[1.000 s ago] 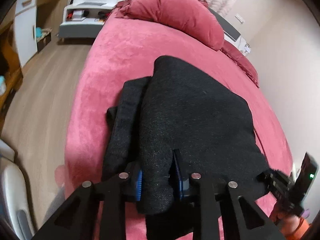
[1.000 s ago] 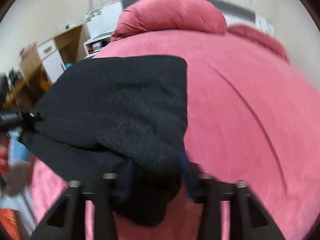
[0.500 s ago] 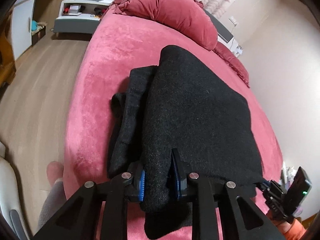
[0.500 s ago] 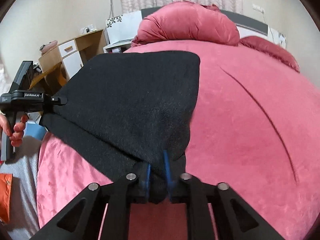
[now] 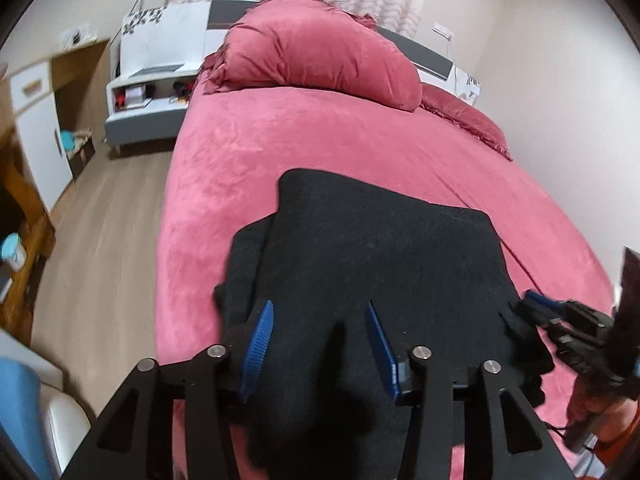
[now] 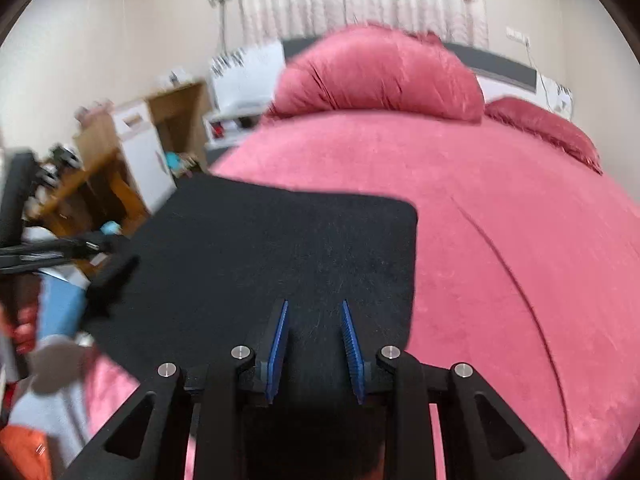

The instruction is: Fold large clothes

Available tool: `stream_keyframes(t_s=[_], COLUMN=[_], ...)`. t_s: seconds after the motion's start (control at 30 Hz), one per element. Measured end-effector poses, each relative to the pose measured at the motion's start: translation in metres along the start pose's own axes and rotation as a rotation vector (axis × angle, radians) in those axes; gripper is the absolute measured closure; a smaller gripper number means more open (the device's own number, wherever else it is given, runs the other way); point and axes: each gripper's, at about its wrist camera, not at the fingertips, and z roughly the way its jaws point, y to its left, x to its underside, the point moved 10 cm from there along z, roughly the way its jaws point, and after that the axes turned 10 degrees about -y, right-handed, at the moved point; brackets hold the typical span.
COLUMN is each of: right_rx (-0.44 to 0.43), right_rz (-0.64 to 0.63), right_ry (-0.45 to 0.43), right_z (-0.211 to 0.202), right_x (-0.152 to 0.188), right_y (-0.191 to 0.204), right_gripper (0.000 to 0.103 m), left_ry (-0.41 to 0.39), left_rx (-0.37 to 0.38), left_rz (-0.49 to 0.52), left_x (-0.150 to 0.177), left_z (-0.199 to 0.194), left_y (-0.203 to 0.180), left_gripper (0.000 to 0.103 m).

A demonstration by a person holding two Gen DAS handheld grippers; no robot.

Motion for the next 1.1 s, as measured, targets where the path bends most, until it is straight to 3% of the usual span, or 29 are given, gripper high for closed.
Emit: stream_keyframes(t_s=[0.03,0.1,0.17,0.27,0.4,0.6,0.7,0.93,1.07,1.1], right_rx=[0.015,-0.009,-0.055,-0.126,-0.188,-0.180,-0.141,-0.018,-0.014,-0.019], right_rz=[0.002,0.005,-0.015,-0.001,0.053,0.042,0.113,0.170,0.211,0.211], right_ry=[0.044,0.082,0.067,0.036,0.028,0.048,0.028,-0.016,-0.003,0.004], right_z=[0.016,0.035,0.033,0.018,0.005,-0.014,-0.024,-0.034,-0.028,-0.024], right_x=[0.007,0.017,0.027,0.040,0.052,0.056,0.056,0.048,0.045,0.043], right_y=[0.003,0.011,0.030,0.045,0.042,0.029,0.013,-0.026,-0.036,-0.037], right_gripper=[0.076,0.074,0.073,0.071,0.071,0.067,0.065,0.045,0.040,0.033], left_ry=[0.007,0.026,0.054,0.037,0.017,0.016,0.009,-0.002,-0.004,-0.003], left_rx=[-0.016,-0.119,-0.184,-0.171,-0.154,-0.145,-0.123,-0.138,-0.145,-0.145], left_rz=[0.019,0.098,0.117,0.016,-0.023,-0.126,-0.156,-0.165,-0.151,-0.149], left_x=[0.002,0.009,0.021,0.033,0.038,0.040,0.043,0.044,0.043,0.043], left_z=[0.007,0.021,0.031,0.032,0.029,0.027,0.025,0.023,0.022,0.021], left_y=[0.001,0.010,0.027,0.048,0.055,0.068,0.069,0.067,0.065,0.064], left_gripper=[0.051,0.051,0.047,0.032,0.024,0.004,0.004,0.001,0.000,0.000])
